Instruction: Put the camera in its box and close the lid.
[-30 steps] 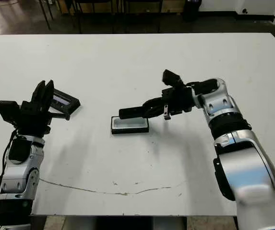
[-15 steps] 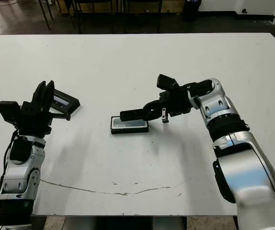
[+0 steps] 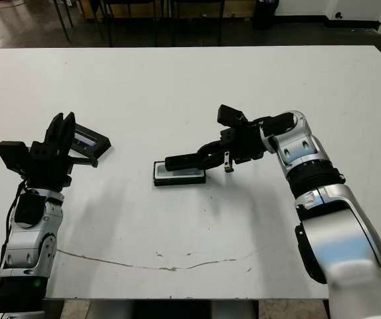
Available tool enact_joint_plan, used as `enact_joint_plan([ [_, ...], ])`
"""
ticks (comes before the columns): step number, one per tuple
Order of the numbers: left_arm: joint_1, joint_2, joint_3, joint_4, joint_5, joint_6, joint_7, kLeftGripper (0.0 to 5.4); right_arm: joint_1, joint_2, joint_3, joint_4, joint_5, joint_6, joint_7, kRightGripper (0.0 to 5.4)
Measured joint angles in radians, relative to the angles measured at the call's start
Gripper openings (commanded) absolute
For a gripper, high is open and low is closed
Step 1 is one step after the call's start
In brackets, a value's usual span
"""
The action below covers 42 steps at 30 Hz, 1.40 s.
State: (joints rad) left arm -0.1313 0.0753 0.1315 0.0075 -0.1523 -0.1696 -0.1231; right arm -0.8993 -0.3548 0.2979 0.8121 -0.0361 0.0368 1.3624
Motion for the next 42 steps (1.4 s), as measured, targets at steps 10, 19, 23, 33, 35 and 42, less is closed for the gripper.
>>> enact_joint_plan([
  [10,0.0,-0.004,-0.004,0.0,-0.001,0.001,0.002,0.0,0.001,0.0,0.0,-0.028,-0.001,0.0,0.002,0.01],
  [19,0.0,-0.008,-0.007,0.0,-0.001,-0.002,0.002,0.0,0.019,-0.007,0.009,-0.094,-0.007,0.012,0.0,0.01],
  [23,0.0,-0.009,-0.009,0.0,0.0,-0.002,0.007,0.0,0.034,-0.016,0.023,-0.146,-0.021,0.054,-0.004,0.01],
  [33,0.0,-0.019,-0.024,0.0,0.004,-0.007,0.017,0.0,0.066,-0.051,0.045,-0.254,-0.035,0.083,-0.019,0.01],
  [35,0.001,-0.022,-0.026,0.001,0.006,-0.008,0.02,0.0,0.072,-0.053,0.053,-0.267,-0.044,0.089,-0.03,0.01],
  [42,0.0,-0.024,-0.028,0.012,0.017,-0.021,0.026,0.0,0.081,-0.057,0.06,-0.278,-0.056,0.088,-0.044,0.01],
])
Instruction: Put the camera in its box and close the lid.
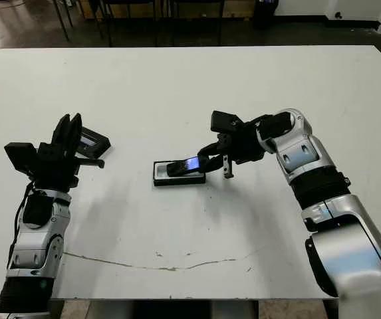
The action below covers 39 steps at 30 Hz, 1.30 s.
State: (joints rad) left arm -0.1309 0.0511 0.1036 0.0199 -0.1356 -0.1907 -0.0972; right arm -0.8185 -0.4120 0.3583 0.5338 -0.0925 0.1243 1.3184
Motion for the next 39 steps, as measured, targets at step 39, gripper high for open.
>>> enact_joint_plan([
  [39,0.015,-0.018,-0.007,0.007,0.01,-0.03,0.017,0.0,-0.041,0.057,0.135,-0.044,-0.087,0.0,-0.039,0.01],
])
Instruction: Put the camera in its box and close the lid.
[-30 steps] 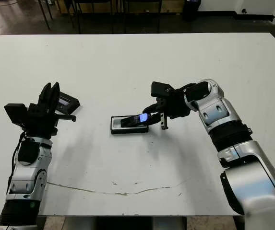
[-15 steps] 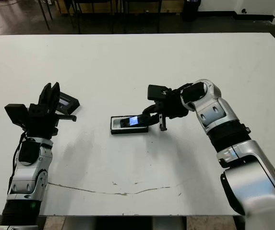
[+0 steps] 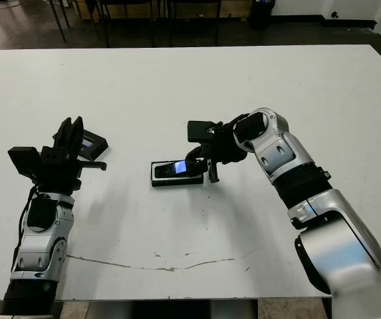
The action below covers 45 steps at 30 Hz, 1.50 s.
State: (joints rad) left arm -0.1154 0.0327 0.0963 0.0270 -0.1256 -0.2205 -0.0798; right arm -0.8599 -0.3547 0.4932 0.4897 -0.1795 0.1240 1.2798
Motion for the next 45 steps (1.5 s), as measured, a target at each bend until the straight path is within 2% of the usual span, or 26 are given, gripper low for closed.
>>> enact_joint_plan([
  [2,0.0,0.0,0.0,0.0,-0.001,-0.002,0.0,0.0,0.0,0.001,0.003,0.001,0.0,0.0,-0.004,0.01],
  [6,0.001,0.001,0.001,0.007,-0.005,-0.012,-0.004,0.0,0.003,0.002,0.003,0.001,0.002,0.004,-0.004,0.69],
  [7,0.001,0.001,0.002,0.01,-0.005,-0.014,-0.005,0.0,0.008,0.002,0.002,0.002,0.004,-0.023,-0.006,0.97],
  [8,0.001,0.002,0.002,0.011,-0.005,-0.014,-0.005,0.0,0.01,0.002,0.001,0.002,0.006,-0.034,-0.007,1.01],
  [9,0.001,0.002,0.002,0.012,-0.009,-0.014,-0.009,0.0,0.02,0.008,-0.002,-0.002,0.021,-0.116,-0.02,1.19],
  [11,0.001,0.003,0.005,0.013,-0.012,-0.013,-0.01,0.0,0.027,-0.005,-0.014,-0.025,0.008,-0.158,-0.064,1.5],
  [14,0.001,0.003,0.007,0.013,-0.013,-0.013,-0.01,0.0,0.032,-0.048,-0.044,-0.081,-0.015,-0.157,-0.117,2.17],
  [18,0.001,0.004,0.006,0.013,-0.013,-0.013,-0.015,0.0,0.035,-0.104,-0.103,-0.139,-0.004,-0.133,-0.132,3.03],
  [20,0.001,0.004,0.006,0.013,-0.013,-0.013,-0.019,0.0,0.034,-0.123,-0.134,-0.152,0.027,-0.133,-0.129,3.47],
  [25,0.001,0.005,0.007,0.016,-0.013,-0.014,-0.02,0.0,0.027,-0.132,-0.254,-0.156,0.171,-0.13,-0.115,4.57],
  [27,0.0,0.006,0.007,0.017,-0.011,-0.014,-0.019,0.0,0.036,-0.119,-0.331,-0.183,0.242,-0.1,-0.174,5.03],
  [29,0.0,0.006,0.007,0.018,-0.01,-0.013,-0.02,0.0,0.076,-0.082,-0.401,-0.247,0.291,-0.046,-0.291,5.38],
  [31,0.0,0.006,0.007,0.017,-0.01,-0.012,-0.02,0.0,0.147,-0.035,-0.426,-0.319,0.295,-0.006,-0.424,5.34],
  [34,0.001,0.007,0.006,0.017,-0.009,-0.013,-0.02,0.0,0.257,0.018,-0.406,-0.402,0.229,-0.003,-0.593,4.75],
  [38,0.002,0.007,0.007,0.018,-0.01,-0.015,-0.024,0.0,0.352,0.035,-0.324,-0.427,0.084,-0.138,-0.719,3.82],
  [42,0.007,0.007,0.006,0.015,-0.008,-0.015,-0.024,0.0,0.392,0.028,-0.231,-0.411,-0.042,-0.288,-0.767,2.94],
  [45,0.014,0.007,0.006,0.009,-0.009,-0.014,-0.024,0.0,0.403,0.025,-0.186,-0.374,-0.099,-0.331,-0.782,2.25],
])
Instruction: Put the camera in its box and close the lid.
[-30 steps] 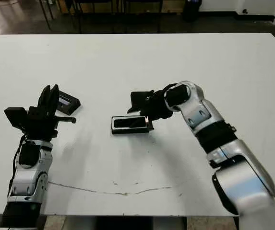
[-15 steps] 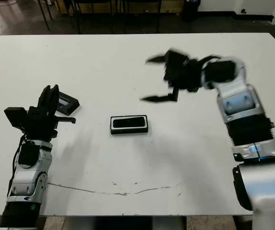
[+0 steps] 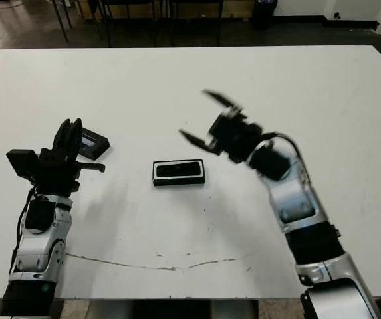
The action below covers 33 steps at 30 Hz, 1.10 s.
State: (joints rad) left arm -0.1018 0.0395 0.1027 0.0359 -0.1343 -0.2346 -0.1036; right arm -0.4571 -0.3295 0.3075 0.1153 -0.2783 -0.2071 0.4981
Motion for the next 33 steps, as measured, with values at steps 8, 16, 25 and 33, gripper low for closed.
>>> enact_joint_plan([
  [8,0.016,-0.001,-0.001,-0.014,-0.001,0.005,0.0,0.0,0.005,-0.027,0.074,0.082,-0.072,-0.019,0.026,0.45],
  [16,0.016,-0.003,-0.003,-0.017,-0.003,0.006,0.0,0.0,0.016,-0.086,0.105,0.084,-0.133,0.011,0.085,0.01],
  [25,0.016,-0.002,0.001,-0.017,-0.006,0.007,0.003,0.0,0.024,-0.146,0.091,0.076,-0.157,0.017,0.102,0.01],
  [33,0.01,0.051,0.017,-0.091,-0.002,0.045,-0.012,0.0,0.122,-0.042,-0.174,0.001,0.106,-0.014,-0.128,0.01],
])
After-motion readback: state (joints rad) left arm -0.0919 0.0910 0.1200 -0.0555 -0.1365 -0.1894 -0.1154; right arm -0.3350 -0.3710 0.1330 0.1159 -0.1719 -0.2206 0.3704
